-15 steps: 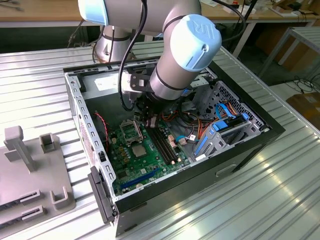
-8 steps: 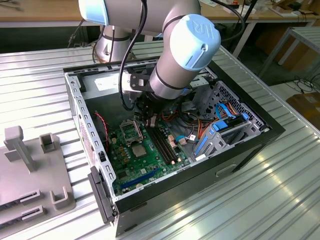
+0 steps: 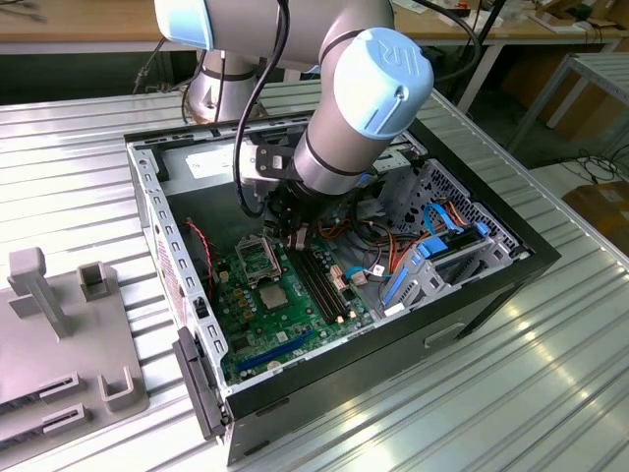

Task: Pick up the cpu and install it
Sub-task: 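Close the cpu cover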

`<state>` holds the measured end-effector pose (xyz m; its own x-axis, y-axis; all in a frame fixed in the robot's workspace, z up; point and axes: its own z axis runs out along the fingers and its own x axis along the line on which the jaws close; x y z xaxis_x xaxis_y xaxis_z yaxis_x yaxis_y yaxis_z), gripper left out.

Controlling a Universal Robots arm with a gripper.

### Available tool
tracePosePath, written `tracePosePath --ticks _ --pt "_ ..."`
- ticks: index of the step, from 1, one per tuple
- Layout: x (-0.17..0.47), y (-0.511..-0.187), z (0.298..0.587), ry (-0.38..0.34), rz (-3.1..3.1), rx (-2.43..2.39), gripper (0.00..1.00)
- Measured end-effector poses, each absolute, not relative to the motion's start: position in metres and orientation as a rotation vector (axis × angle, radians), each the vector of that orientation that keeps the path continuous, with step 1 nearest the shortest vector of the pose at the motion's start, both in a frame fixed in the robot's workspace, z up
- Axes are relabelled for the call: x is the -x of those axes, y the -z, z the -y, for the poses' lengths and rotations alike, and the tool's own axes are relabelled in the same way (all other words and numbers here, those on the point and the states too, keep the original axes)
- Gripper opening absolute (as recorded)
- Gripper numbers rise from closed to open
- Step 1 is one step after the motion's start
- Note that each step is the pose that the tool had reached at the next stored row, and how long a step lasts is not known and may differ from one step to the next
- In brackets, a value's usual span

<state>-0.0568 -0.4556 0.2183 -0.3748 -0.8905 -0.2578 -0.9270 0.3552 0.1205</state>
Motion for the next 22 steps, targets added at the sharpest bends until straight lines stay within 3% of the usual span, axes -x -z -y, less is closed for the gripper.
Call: tracePosePath --ticks 22 --pt "0.0565 -0.2178 0.4552 -0.331 -2.430 1.654 0.11"
